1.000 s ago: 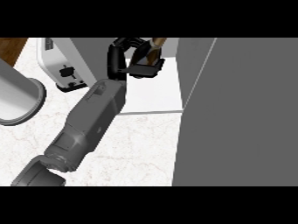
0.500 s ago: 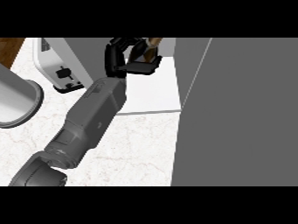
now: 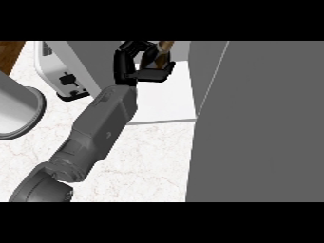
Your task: Pick up the wine, place it into the cabinet and close the cabinet
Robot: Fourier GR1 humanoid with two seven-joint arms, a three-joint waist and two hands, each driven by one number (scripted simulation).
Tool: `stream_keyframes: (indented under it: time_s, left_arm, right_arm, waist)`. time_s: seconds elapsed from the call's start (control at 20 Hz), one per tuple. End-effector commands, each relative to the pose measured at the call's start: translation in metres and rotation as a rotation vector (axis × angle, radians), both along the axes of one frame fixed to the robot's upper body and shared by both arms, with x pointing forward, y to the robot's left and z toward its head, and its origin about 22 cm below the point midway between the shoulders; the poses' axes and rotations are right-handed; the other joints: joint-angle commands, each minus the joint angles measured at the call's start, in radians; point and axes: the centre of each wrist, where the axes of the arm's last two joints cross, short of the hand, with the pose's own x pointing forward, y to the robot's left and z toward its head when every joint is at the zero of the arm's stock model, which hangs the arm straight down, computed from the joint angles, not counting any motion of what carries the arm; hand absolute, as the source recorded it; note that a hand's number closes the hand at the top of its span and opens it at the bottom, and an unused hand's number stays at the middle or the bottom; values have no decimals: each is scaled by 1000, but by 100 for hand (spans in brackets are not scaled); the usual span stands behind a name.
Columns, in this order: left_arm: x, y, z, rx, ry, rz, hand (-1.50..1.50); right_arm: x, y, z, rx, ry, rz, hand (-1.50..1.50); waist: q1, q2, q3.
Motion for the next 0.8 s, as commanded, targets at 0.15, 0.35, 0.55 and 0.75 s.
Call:
stream_keyframes:
  time_s: [0.15,0.35,0.55,0.75]
  left_arm:
    - [5,24,0,59,61,64,-150]
    - [-5,21,-20,97,66,65,-150]
    - [-8,24,-26,142,94,73,-150]
    - [-7,12,-21,185,92,103,-150]
  right_arm:
    - [-1,2,3,13,-25,15,-150]
    - [-4,2,7,28,-36,2,-150]
    - [-14,1,7,32,-13,25,-150]
    - [-17,-3,7,31,-18,24,-150]
  waist:
    - [-7,11,-3]
    - [-4,9,-3]
    - [-15,9,-3]
    - [-25,10,-2]
